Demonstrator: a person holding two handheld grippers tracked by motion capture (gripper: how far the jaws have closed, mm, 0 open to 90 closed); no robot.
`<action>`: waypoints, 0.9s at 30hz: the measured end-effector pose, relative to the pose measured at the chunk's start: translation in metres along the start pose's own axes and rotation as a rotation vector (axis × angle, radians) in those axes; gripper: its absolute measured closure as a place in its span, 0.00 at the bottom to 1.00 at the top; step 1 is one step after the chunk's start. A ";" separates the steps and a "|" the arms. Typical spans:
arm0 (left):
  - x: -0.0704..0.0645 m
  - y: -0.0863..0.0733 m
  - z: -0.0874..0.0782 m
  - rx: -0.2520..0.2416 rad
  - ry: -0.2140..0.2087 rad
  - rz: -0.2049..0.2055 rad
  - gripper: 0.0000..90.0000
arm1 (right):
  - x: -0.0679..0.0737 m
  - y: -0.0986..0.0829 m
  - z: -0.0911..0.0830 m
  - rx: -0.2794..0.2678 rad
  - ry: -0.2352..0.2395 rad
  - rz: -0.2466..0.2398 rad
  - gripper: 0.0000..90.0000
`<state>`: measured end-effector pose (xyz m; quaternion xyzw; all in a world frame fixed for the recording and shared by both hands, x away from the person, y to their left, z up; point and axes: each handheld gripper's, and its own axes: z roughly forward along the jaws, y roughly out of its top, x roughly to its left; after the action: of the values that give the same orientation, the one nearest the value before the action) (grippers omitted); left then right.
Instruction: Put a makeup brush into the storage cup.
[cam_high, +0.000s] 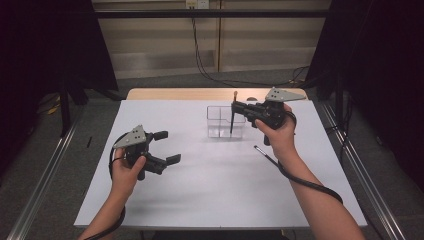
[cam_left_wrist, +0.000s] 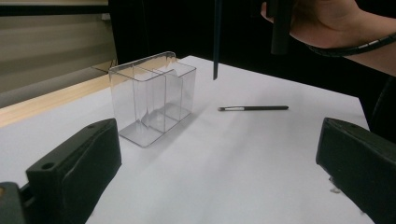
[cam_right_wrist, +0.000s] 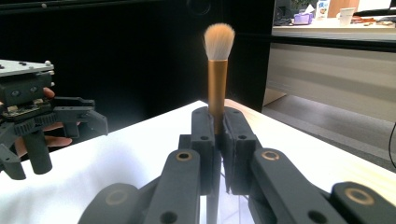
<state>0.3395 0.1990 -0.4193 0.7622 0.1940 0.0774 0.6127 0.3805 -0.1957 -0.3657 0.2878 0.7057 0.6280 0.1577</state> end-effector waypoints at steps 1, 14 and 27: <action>0.000 0.000 -0.001 0.000 0.000 -0.002 0.00 | -0.001 0.000 0.000 -0.003 -0.003 -0.001 0.94; 0.000 -0.006 -0.010 0.013 0.013 0.002 0.00 | -0.009 0.006 0.001 -0.001 -0.029 -0.009 0.94; 0.002 -0.011 -0.021 0.023 0.027 0.004 0.00 | -0.016 0.009 0.004 -0.014 -0.045 -0.009 0.94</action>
<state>0.3313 0.2208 -0.4248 0.7685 0.2016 0.0866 0.6010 0.3975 -0.2018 -0.3598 0.2976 0.6989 0.6255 0.1782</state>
